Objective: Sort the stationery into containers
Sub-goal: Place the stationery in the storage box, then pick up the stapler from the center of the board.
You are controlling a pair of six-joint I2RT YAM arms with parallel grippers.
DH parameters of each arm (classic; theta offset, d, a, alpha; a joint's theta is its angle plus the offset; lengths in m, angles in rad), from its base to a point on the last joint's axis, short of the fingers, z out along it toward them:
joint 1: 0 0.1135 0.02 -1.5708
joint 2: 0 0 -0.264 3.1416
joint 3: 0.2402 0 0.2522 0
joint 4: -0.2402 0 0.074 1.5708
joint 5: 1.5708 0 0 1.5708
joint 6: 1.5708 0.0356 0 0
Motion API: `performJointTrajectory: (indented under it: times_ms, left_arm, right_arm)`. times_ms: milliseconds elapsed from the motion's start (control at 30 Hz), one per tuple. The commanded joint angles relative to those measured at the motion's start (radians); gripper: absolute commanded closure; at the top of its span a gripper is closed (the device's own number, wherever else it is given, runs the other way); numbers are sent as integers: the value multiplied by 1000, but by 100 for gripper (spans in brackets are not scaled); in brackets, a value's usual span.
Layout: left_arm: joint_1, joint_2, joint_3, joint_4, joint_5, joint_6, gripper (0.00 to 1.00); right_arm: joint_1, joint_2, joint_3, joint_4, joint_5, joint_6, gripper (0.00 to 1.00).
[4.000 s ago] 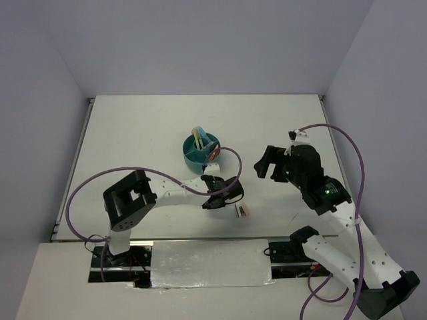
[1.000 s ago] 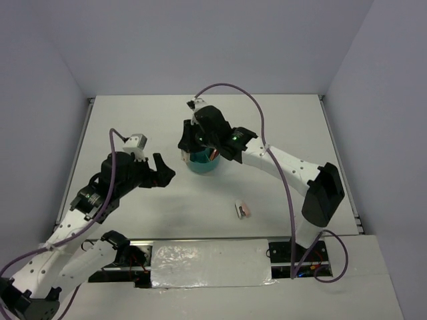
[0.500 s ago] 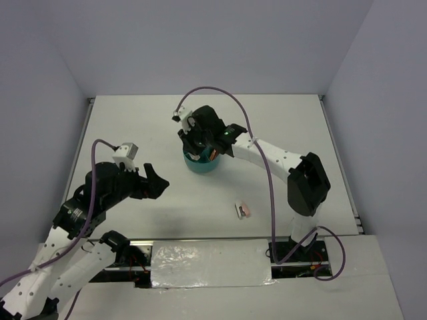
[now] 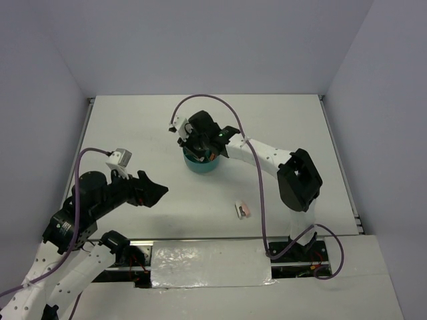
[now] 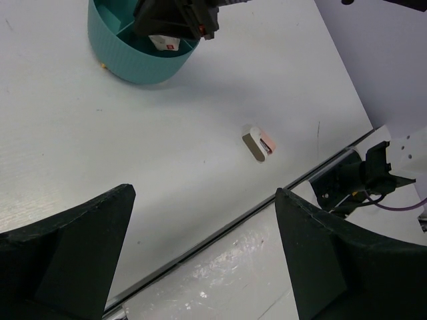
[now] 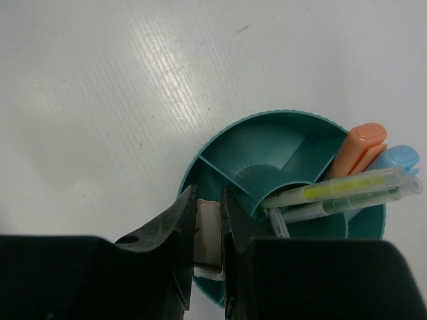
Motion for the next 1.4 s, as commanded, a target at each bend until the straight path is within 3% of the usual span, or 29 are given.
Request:
performJointTrajectory:
  times_ms: [0, 133, 200, 233, 400, 500, 667, 767, 833, 967, 1133, 1367]
  left_arm:
    - [3, -9, 20, 9, 40, -5, 1]
    - [3, -16, 21, -3, 14, -10, 1]
    - [3, -18, 24, -6, 9, -8, 1]
    - [2, -18, 27, -6, 8, -10, 1]
    - [2, -9, 33, 3, 8, 0, 1]
    - [2, 12, 43, 3, -20, 1, 1]
    - [2, 63, 46, -17, -92, -10, 1]
    - [2, 79, 43, -29, -149, -33, 1]
    - [2, 91, 44, -29, -150, -36, 1]
    - [3, 135, 27, 11, -129, -25, 1]
    - [3, 178, -6, 58, -65, -7, 1]
    - [2, 247, -25, 137, 3, -11, 1]
  right_arm:
    - [-6, 23, 42, 18, -7, -26, 84]
    - [-6, 9, 28, 35, -12, -3, 53]
    - [-6, -21, 17, 59, -12, 6, 47]
    - [-6, -34, 17, 63, -15, 14, 33]
    - [-6, -141, 45, 64, 3, 55, 32]
    - [-7, -234, 7, 76, 100, 153, 1]
    - [-16, -521, -170, -4, 328, 463, 0]
    - [-35, -646, -408, -159, 425, 769, 0]
    - [-32, -699, -534, -206, 441, 844, 0]
    - [-7, -868, -861, -160, 346, 919, 2]
    - [-6, -946, -960, -156, 335, 947, 3]
    - [25, -841, -957, -131, 324, 945, 6]
